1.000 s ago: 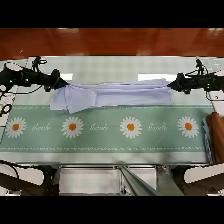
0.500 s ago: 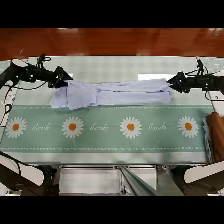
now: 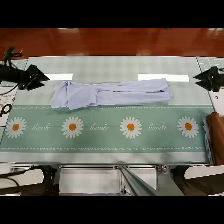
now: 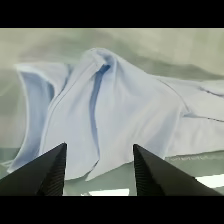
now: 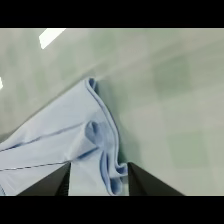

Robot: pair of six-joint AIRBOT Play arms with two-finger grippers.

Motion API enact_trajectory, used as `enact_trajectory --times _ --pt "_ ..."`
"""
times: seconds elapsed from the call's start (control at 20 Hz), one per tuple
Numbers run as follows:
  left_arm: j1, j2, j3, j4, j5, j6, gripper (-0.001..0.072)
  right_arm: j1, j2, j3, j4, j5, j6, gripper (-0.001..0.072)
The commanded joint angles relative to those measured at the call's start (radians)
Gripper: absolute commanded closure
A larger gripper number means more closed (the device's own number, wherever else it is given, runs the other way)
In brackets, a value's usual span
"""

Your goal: Fold the shirts.

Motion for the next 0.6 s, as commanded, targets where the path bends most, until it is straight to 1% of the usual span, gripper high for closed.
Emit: enact_trajectory --times 0.0,0.1,0.2,0.3,0.45,0.55 --pt "0.007 0.301 -0.365 0.023 0.232 -0.003 0.0199 -0.042 0.013 -0.134 -0.039 -0.053 -0.011 0.0293" --pt "-0.013 0.399 -0.506 0.007 0.262 -0.003 0.0199 -0.013 -0.032 -0.174 -0.008 -0.058 -0.029 0.0292" --pt "-0.030 0.445 -0.573 0.006 0.257 -0.004 0.0199 0.026 -0.086 -0.174 0.041 -0.051 -0.029 0.0292" --pt "-0.042 0.449 -0.582 -0.016 0.249 -0.004 0.0199 0.071 -0.126 -0.174 0.098 -0.056 -0.031 0.0292" --pt "-0.044 0.449 -0.581 -0.080 0.255 -0.004 0.0199 0.136 -0.174 -0.168 0.129 -0.074 -0.029 0.0292" --pt "-0.044 0.449 -0.581 -0.087 0.254 -0.004 0.0199 0.174 -0.201 -0.153 0.158 -0.073 -0.028 0.0292"
